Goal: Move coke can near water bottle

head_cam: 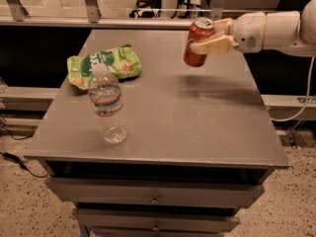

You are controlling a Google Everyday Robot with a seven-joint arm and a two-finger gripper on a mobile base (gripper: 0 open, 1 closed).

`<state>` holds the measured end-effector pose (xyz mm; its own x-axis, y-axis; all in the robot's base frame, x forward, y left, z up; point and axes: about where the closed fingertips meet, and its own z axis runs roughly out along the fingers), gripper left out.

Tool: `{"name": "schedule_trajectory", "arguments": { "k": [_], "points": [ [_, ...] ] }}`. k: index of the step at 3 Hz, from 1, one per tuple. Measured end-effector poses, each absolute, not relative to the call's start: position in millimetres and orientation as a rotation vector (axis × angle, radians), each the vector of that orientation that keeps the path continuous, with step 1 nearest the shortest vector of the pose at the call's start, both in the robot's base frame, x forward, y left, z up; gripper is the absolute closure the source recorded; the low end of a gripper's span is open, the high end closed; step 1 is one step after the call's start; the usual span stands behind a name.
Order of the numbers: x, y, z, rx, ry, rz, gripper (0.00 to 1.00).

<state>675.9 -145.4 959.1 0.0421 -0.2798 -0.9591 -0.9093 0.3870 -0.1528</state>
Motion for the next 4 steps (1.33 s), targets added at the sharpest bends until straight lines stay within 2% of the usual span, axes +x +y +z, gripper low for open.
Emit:
{"name": "schedule_trajectory", "arguments": {
  "k": [2, 4],
  "points": [
    [585.0, -69.7, 936.9, -1.285, 1.383, 0.879, 1.0],
    [545.6, -29.2, 915.4, -1.386, 1.354, 0.974, 1.0]
  ]
}}
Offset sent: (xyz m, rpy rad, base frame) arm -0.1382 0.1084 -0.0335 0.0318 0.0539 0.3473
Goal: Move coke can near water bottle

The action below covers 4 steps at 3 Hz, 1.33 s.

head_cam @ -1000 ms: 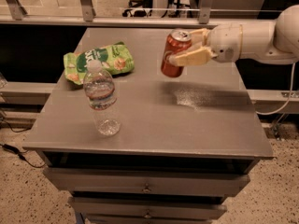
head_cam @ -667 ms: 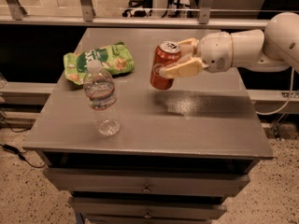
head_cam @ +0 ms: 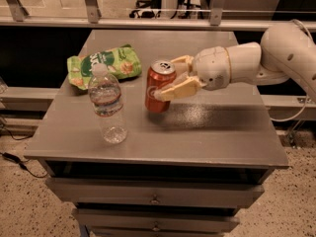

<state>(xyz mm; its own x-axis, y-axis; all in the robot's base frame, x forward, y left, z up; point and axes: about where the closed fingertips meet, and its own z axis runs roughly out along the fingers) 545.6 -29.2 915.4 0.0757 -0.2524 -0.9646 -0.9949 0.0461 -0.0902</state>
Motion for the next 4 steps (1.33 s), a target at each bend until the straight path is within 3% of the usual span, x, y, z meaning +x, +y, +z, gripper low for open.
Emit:
{"name": "schedule_trajectory", "arguments": {
  "k": [3, 4],
  "points": [
    [513.1, 9.5, 895.7, -1.541, 1.309, 1.044, 1.0],
    [506.8, 17.6, 890.7, -1.574, 1.302, 1.066, 0.85]
  ]
}}
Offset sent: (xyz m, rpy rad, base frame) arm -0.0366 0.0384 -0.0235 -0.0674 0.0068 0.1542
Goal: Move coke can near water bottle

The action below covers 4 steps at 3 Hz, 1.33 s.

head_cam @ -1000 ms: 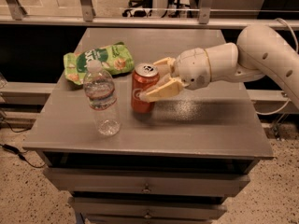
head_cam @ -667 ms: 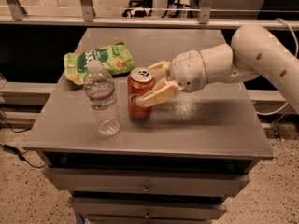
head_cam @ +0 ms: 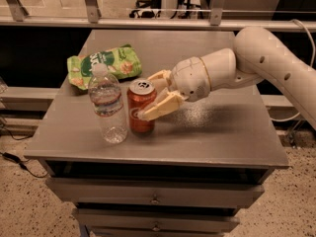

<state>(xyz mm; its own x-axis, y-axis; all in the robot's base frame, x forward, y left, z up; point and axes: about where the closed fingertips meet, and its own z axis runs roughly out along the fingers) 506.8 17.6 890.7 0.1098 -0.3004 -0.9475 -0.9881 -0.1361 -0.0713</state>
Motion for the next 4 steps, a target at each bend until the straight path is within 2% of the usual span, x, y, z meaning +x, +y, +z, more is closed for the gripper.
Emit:
{"name": "schedule_trajectory", "arguments": {
  "k": [2, 3, 4],
  "points": [
    [501.5, 27.1, 881.8, -1.623, 1.299, 1.077, 0.38],
    [501.0, 28.0, 880.6, -1.639, 1.291, 1.077, 0.07],
    [500.8, 27.8, 880.4, -1.645, 1.287, 1.078, 0.0]
  ]
}}
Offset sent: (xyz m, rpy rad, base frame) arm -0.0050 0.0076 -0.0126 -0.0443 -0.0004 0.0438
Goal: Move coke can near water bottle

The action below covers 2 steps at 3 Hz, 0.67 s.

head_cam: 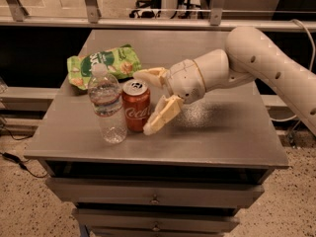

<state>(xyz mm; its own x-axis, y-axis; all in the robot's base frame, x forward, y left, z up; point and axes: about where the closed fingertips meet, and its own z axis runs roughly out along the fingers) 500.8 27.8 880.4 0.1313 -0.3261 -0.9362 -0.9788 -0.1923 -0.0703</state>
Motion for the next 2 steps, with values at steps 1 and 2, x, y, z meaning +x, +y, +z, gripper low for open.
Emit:
{"name": "schedule_trajectory", "arguments": {
  "k": [1, 2],
  "points": [
    [507.3, 11.7, 889.7, -1.625, 1.283, 1.03, 0.0],
    [523.4, -20.8, 911.8, -1.57, 1.269, 0.924, 0.0]
  ]
}}
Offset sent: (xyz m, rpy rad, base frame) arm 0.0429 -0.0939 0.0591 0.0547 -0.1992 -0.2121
